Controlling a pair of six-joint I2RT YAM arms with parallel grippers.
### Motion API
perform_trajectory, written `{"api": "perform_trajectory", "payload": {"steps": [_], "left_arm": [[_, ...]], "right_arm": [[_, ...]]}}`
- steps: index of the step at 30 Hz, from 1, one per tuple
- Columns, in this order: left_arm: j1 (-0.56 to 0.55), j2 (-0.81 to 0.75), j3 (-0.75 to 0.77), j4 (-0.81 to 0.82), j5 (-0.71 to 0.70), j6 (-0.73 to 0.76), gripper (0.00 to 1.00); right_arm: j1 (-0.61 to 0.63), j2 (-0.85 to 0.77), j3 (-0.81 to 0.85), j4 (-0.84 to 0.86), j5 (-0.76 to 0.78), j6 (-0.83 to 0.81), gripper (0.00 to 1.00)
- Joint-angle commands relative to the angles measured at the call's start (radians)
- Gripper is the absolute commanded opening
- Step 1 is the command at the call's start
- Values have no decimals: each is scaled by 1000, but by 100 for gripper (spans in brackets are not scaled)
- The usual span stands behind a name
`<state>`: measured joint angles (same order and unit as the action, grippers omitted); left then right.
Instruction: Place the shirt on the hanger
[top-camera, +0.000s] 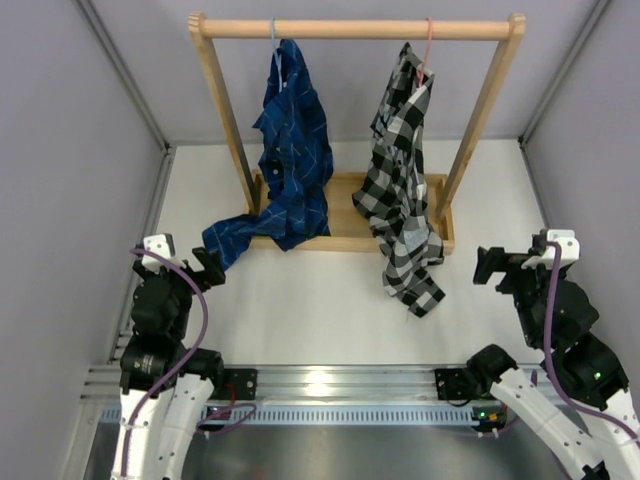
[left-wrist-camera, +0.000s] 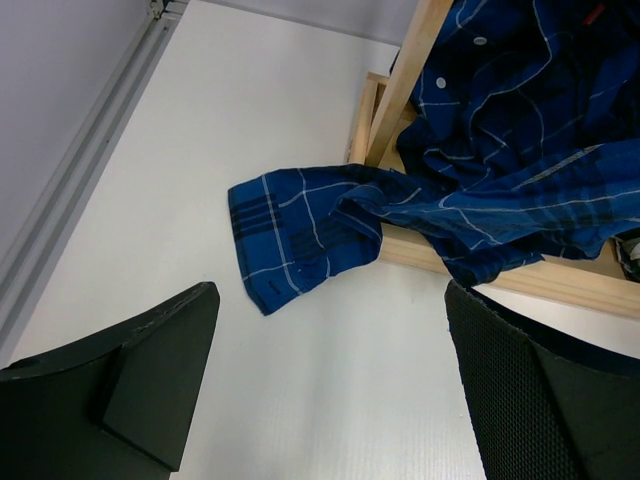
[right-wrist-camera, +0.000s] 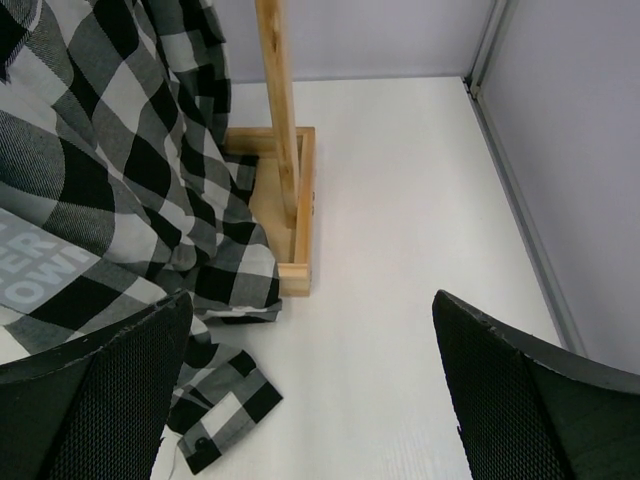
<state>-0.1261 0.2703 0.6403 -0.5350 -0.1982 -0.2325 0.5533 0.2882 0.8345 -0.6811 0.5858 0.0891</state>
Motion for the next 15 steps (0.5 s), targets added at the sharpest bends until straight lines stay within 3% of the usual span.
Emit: {"api": "perform_trajectory", "payload": {"steps": [1,15], "left_arm": [[-3,-11,-5,55,13,16,98],[-3,-3,-8,63,23,21,98]], "right_arm": [[-3,-9,40,-9,25,1,99],[-3,-18,37,-9,39,9,99]]}}
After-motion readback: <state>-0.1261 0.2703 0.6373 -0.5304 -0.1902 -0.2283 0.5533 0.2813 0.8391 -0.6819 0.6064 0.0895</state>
